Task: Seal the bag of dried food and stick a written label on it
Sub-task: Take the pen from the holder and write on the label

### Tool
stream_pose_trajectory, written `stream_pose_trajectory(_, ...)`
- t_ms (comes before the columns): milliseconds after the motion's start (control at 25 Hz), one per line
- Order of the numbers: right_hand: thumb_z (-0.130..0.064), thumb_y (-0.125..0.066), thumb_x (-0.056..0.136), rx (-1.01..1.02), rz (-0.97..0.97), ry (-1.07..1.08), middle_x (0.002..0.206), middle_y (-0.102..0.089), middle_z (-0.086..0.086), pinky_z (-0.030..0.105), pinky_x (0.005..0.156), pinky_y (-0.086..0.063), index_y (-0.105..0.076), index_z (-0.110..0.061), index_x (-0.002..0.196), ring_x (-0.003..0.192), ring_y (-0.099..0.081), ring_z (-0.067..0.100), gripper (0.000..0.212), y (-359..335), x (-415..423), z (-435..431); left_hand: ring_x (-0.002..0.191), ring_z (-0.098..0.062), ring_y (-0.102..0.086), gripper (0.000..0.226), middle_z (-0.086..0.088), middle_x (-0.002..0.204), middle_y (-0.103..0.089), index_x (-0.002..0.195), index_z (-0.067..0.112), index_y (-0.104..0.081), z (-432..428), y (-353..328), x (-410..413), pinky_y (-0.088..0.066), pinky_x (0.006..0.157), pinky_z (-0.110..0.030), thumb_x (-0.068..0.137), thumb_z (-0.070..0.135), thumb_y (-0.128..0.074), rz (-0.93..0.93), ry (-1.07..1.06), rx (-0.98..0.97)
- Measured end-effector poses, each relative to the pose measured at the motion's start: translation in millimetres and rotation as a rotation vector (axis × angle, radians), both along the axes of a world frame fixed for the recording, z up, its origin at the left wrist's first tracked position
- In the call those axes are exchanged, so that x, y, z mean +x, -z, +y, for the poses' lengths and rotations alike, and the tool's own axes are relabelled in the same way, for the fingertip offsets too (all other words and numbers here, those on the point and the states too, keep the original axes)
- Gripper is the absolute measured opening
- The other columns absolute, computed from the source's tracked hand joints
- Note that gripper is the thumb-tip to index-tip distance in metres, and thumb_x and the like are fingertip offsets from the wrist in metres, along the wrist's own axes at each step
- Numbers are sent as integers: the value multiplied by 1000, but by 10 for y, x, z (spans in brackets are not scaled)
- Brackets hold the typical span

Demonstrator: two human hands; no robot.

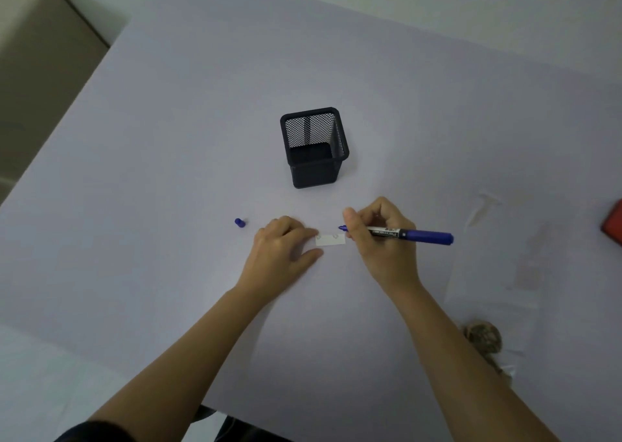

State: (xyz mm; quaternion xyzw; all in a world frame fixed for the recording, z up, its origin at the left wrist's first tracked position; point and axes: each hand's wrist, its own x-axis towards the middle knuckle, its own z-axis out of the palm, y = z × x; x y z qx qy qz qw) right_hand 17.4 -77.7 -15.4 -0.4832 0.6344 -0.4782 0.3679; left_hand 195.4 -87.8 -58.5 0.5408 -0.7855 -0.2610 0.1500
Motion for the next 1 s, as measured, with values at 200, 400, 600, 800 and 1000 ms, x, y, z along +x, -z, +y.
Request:
stream_pose_trajectory(200,-32,-65,83,56,-12,-26,60,-61,8,32,53,-53,-50,-17,64,55,-59,24,28,105,54,42,78,-17,-55,37,1,88,-60,102,19,-70,-46,9,-10,-45,66,-35,80,45,-58,9,38,-54)
stream_pose_trajectory(400,-32,-65,82,56,-4,-32,59,-60,4,27,50,-52,-50,-17,64,52,-57,19,28,156,63,46,75,-20,-57,29,0,86,-61,98,19,-71,-79,39,-2,-45,63,-35,82,40,-60,-5,107,-116)
stream_pose_trajectory(600,-29,-65,83,23,53,-40,56,-58,6,17,46,-43,-49,-12,64,50,-53,18,31,200,107,3,72,-23,-60,23,-4,82,-66,90,12,-73,-109,49,17,-47,59,-35,87,30,-58,-35,177,-227)
stream_pose_trajectory(800,-38,-59,84,-27,102,-75,57,-58,4,18,47,-43,-52,-9,63,53,-53,19,37,243,122,1,64,-25,-57,25,-6,77,-62,80,9,-68,-164,28,3,-44,55,-38,89,25,-52,-1,197,-233)
stream_pose_trajectory(1000,-34,-57,87,-106,180,-75,59,-57,1,17,51,-41,-54,-9,61,56,-51,14,36,333,137,-46,78,-23,-62,31,-7,91,-65,104,8,-70,-169,64,26,-50,66,-37,91,29,-52,46,166,-199)
